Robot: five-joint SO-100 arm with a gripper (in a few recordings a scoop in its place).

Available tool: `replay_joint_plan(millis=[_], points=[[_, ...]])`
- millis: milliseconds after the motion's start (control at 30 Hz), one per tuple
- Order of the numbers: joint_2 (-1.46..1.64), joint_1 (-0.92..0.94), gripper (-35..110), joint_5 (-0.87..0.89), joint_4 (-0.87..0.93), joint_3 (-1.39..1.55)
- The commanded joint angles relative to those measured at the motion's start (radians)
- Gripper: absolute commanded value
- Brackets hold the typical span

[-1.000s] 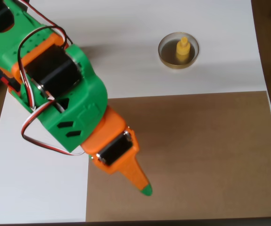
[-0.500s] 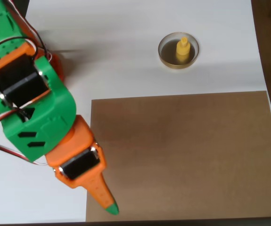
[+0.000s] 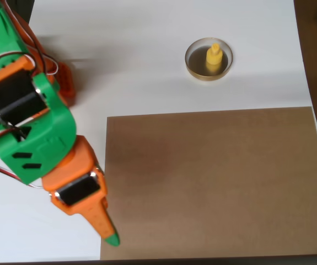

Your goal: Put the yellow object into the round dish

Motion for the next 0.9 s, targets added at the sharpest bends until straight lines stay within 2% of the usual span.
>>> replay_joint_plan(millis=[0,867], points=[[0.106,0.041,24,0.012,-0.035,0.037],[0.426,0.021,25,0.014,-0.212,0.525]])
